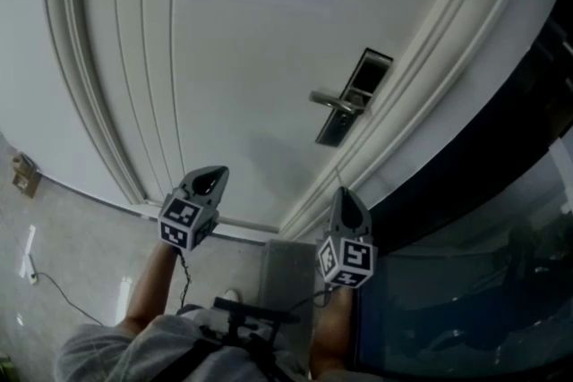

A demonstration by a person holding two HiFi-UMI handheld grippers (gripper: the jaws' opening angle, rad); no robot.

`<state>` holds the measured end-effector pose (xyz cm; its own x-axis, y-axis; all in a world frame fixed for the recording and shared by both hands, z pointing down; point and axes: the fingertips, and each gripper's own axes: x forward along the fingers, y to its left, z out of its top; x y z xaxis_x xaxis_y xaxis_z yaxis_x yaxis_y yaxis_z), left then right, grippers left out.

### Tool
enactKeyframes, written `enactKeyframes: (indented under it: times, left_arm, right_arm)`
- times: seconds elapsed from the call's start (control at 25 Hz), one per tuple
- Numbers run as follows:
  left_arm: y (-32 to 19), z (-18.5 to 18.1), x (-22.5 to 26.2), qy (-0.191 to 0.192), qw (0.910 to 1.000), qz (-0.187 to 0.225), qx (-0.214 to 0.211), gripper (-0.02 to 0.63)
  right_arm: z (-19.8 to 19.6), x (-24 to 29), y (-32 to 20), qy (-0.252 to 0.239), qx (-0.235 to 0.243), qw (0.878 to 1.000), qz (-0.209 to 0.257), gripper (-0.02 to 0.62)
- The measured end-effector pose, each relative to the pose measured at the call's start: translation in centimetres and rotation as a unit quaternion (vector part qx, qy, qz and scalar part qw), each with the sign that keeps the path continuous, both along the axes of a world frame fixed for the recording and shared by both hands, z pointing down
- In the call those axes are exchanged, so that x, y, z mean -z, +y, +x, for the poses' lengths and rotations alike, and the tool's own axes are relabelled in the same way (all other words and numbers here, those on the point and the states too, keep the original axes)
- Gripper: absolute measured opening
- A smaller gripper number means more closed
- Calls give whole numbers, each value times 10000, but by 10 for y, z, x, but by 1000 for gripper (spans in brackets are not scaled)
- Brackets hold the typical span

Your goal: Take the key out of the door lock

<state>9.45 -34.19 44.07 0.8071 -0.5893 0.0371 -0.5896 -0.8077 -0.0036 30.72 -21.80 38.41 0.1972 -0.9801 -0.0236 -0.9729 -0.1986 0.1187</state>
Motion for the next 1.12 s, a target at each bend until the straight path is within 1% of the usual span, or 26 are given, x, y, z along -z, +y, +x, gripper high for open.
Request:
enactKeyframes:
  times: [0.24, 0.52, 0.76, 0.88, 1.12]
  left_arm:
    - [19, -13, -5, -78, 10000, 26, -29, -8]
    - [32, -25, -9, -103, 9999, 44, -49, -8]
    - [40, -34, -14, -147, 9998, 87, -50, -8]
    - [43, -37, -17, -164, 9998, 92, -59, -8]
    - [41, -37, -13, -142, 9998, 118, -43, -8]
  right_arm:
    - [-22, -13, 22, -62, -54, 10000, 54, 21]
    - [-45, -29, 41, -210, -50, 9998, -32, 20]
    - [-51, -41, 50, -128, -118, 9998, -33, 21]
    - [-53, -46, 52, -191, -121, 9997, -53, 20]
    - [-55, -46, 49, -166, -85, 9998, -108, 20]
